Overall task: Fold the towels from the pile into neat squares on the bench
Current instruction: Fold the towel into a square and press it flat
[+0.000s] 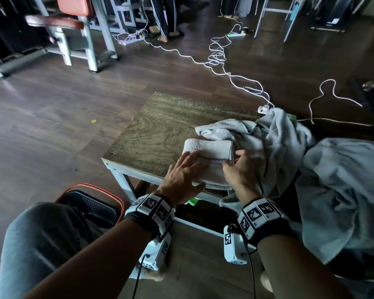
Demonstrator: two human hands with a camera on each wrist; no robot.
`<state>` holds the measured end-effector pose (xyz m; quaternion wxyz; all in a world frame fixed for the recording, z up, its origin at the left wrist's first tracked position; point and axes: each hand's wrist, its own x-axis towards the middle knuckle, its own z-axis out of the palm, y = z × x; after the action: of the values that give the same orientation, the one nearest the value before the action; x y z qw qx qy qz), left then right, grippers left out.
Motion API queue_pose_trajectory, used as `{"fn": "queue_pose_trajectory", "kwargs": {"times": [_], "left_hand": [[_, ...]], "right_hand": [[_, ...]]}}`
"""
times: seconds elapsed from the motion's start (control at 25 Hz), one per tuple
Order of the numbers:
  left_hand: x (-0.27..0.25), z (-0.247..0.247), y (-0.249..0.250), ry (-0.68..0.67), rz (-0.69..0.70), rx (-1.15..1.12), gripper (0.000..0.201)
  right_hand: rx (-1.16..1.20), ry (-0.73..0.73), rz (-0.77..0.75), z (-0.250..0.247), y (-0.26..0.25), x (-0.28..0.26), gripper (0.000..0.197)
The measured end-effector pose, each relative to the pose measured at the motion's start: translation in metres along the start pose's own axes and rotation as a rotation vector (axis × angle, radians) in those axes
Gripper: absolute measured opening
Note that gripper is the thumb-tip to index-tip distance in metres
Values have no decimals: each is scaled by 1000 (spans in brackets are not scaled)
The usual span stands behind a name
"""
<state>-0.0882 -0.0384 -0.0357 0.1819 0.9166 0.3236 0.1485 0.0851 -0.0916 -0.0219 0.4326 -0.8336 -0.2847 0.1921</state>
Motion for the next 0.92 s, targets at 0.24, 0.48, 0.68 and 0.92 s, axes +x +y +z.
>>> {"fn": "queue_pose_trajectory", "kwargs": {"times": [0.24, 0.48, 0.68, 0.92], "left_hand": [[4, 3, -1, 96, 100, -33, 55], [15, 15, 11, 63, 204, -27, 39], [27, 25, 26, 128, 175, -173, 34], [34, 31, 48, 236, 273, -259, 31]], "right_hand": [[100, 127, -96, -4, 6, 5, 18], [-31, -223, -254, -20, 35, 6, 23], [42, -278, -250, -29, 38, 4, 19], [78, -204, -143, -34, 34, 3, 22]]}}
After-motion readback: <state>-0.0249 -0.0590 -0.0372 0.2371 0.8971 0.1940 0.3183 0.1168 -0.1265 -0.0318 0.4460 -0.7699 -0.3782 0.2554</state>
